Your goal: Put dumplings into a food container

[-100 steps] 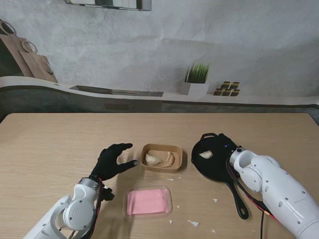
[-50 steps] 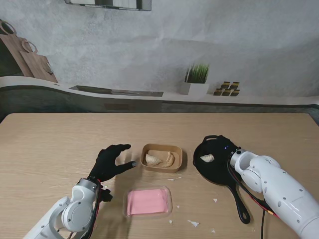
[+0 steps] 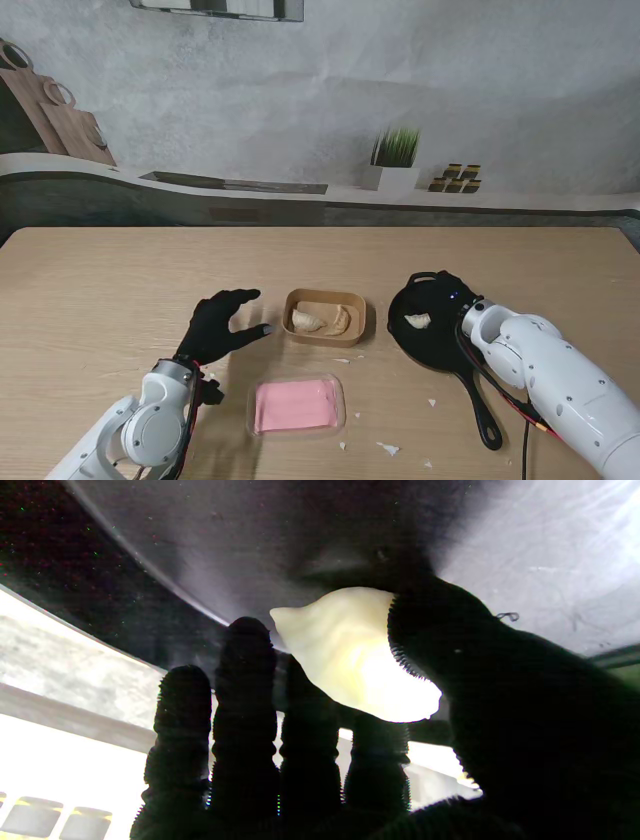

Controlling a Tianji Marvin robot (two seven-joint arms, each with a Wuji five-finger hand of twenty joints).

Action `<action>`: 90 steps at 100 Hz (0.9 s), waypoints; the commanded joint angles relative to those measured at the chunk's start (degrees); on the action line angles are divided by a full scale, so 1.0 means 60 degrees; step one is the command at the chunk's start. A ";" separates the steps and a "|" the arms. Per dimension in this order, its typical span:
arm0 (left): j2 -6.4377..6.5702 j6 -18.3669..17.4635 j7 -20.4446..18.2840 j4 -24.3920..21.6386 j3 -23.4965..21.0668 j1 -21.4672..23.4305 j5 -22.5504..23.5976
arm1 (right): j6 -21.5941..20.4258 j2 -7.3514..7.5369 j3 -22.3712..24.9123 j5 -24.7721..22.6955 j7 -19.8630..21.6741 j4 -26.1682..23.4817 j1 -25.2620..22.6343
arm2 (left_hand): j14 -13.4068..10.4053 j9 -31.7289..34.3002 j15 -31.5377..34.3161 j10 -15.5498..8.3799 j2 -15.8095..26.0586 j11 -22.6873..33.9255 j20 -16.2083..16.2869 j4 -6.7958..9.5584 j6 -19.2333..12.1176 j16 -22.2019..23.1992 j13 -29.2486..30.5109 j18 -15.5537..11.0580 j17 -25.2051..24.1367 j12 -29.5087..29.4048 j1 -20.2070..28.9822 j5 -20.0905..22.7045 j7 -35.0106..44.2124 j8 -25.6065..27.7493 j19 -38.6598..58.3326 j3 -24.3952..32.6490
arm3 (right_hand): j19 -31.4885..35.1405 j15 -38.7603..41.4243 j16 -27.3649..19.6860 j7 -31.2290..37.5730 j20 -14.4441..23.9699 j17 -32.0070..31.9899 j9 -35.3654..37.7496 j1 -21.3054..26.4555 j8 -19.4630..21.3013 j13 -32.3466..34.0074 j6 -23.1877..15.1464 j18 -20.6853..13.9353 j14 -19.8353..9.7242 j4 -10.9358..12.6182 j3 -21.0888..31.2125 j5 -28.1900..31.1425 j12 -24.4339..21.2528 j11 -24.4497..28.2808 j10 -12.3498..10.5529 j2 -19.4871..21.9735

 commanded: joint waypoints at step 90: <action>-0.0008 -0.0587 -0.0113 -0.0053 -0.0393 0.0156 -0.0116 | -0.0293 -0.0550 0.2552 0.0419 -0.0165 -0.2703 -0.1819 | -0.0135 0.0111 0.0045 -0.0202 0.0099 0.0106 0.0161 0.0040 -0.0083 -0.0030 -0.0181 -0.0210 -0.0145 -0.0067 -0.0047 -0.0144 0.0044 0.0080 -0.0140 0.0078 | -0.0404 -0.0050 -0.0120 0.0897 -0.0439 -0.0643 0.1641 0.1017 0.0239 -0.0308 -0.0710 0.0363 0.0241 0.0022 0.1332 0.1513 0.0432 -0.0011 0.0709 0.0084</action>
